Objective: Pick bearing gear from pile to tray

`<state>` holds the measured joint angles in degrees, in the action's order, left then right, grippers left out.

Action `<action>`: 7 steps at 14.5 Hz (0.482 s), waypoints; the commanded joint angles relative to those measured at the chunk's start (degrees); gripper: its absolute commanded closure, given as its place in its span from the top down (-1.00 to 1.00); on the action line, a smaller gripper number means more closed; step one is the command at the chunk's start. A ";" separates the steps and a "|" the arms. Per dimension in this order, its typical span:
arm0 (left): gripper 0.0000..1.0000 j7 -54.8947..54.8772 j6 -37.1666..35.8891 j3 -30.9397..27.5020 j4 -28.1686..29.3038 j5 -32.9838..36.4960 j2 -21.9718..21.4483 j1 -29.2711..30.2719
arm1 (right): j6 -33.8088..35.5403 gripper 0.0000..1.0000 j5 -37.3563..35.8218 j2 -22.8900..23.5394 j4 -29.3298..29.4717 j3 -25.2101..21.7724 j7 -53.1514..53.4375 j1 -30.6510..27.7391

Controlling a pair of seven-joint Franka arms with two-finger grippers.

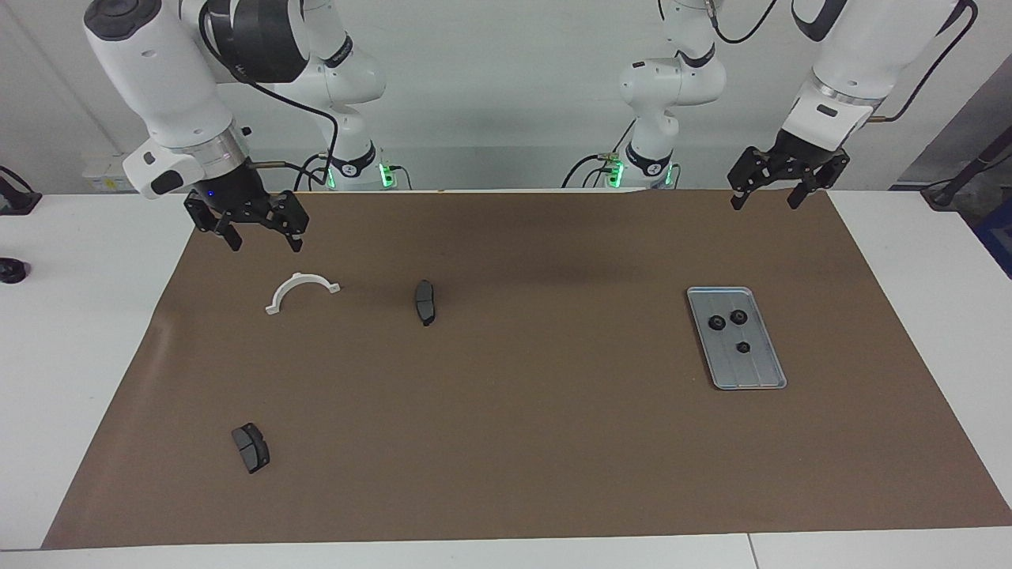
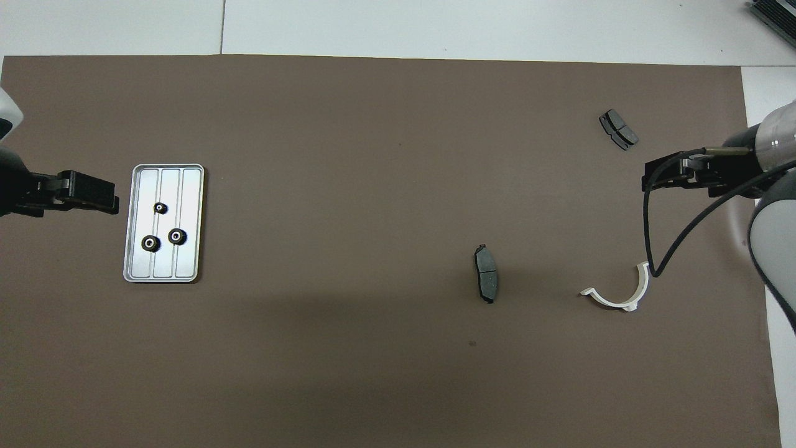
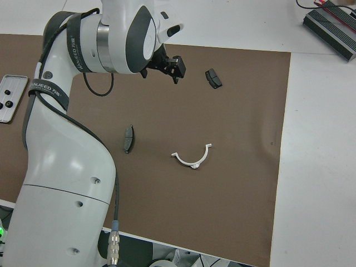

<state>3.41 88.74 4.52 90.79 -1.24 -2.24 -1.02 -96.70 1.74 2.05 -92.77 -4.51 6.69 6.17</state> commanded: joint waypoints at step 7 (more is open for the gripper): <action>1.00 -3.06 0.82 -0.38 2.38 -1.04 -0.66 2.34 | -0.07 1.00 1.51 -1.17 -1.27 -0.24 -0.54 -0.20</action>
<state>1.72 88.72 4.04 91.69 -1.46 -1.99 0.45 -96.70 1.74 2.05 -92.78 -4.51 6.69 6.17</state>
